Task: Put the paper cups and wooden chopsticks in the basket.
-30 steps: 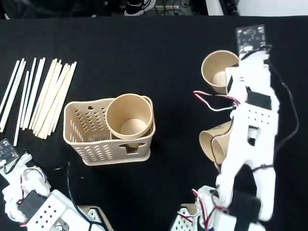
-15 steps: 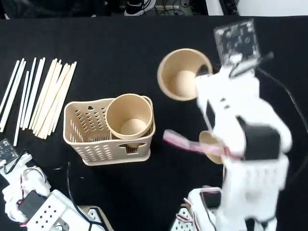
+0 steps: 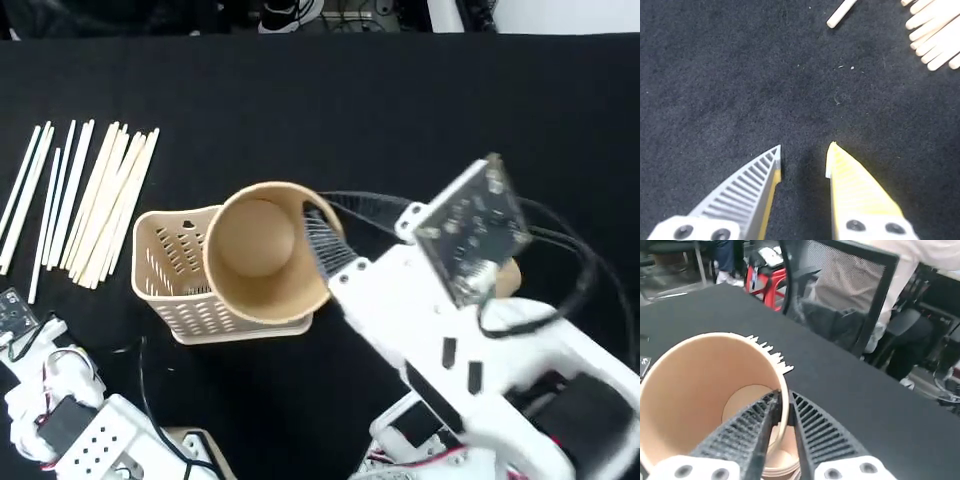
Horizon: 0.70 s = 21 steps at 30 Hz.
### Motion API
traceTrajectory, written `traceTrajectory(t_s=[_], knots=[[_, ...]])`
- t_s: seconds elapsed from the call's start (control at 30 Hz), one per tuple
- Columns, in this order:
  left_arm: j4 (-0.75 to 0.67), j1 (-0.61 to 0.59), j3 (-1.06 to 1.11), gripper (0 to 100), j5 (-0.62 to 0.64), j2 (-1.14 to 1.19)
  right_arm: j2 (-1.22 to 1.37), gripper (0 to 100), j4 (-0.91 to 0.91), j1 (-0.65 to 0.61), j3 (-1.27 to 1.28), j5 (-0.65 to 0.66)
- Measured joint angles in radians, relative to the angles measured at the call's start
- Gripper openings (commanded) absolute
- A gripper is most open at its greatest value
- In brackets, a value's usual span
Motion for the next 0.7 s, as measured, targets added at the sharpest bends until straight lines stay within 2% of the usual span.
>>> traceTrajectory(t_s=[0.3, 0.53, 0.6, 0.7], knots=[[0.000, 0.000, 0.000, 15, 0.000, 0.000, 0.014, 1.2, -0.143, 0.109, 0.245, 0.020], [0.000, 0.000, 0.000, 15, 0.000, 0.000, 0.014, 1.5, -0.157, 0.120, 0.348, 0.092], [0.000, 0.000, 0.000, 15, 0.000, 0.000, 0.014, 6.5, -0.157, 0.120, 0.376, 0.112], [0.000, 0.000, 0.000, 15, 0.000, 0.000, 0.014, 23.1, -0.157, 0.120, 0.414, 0.132]])
